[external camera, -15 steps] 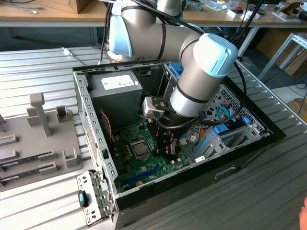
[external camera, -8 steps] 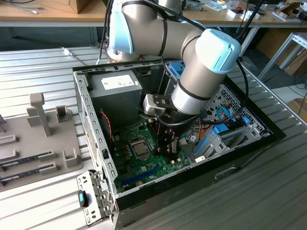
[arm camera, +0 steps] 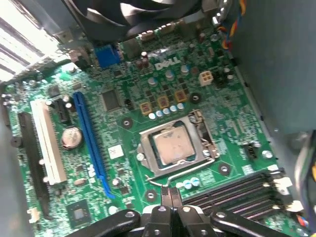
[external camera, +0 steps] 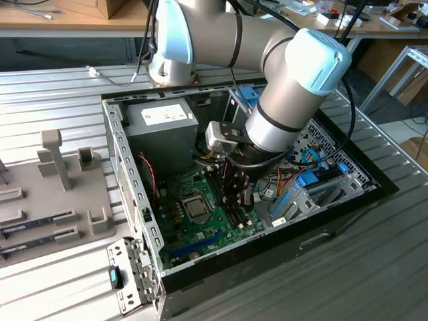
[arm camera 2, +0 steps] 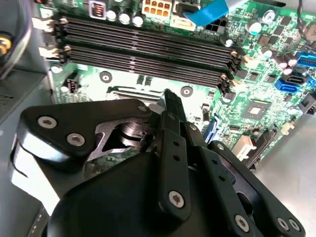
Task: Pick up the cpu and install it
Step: 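Install the second cpu locking lever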
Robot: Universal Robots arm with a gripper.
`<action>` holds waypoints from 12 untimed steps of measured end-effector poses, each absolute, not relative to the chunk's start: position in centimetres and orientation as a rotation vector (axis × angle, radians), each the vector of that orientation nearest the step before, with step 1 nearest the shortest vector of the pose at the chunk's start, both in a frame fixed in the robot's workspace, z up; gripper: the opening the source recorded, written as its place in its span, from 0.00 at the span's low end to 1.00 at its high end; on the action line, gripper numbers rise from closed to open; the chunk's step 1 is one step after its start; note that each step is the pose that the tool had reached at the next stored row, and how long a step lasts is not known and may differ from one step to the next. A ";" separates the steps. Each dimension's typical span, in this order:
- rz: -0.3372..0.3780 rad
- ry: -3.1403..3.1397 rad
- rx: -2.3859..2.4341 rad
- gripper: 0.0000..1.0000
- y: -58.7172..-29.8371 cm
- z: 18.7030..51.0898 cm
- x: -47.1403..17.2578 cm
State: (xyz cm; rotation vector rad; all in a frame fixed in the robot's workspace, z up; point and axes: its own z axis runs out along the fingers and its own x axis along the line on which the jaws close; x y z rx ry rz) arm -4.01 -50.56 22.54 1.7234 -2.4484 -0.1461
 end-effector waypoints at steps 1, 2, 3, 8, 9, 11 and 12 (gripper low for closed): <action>-0.161 -2.453 1.728 0.11 -50.6 22.8 -3.9; -0.174 -2.456 1.732 0.11 -50.6 23.1 -3.9; -0.178 -2.457 1.733 0.11 -50.6 23.2 -3.9; -0.185 -2.459 1.736 0.11 -50.6 23.4 -3.9; -0.186 -2.459 1.736 0.11 -50.6 23.4 -3.9; -0.188 -2.460 1.737 0.11 -50.6 23.4 -3.9; -0.188 -2.460 1.737 0.11 -50.6 23.4 -3.9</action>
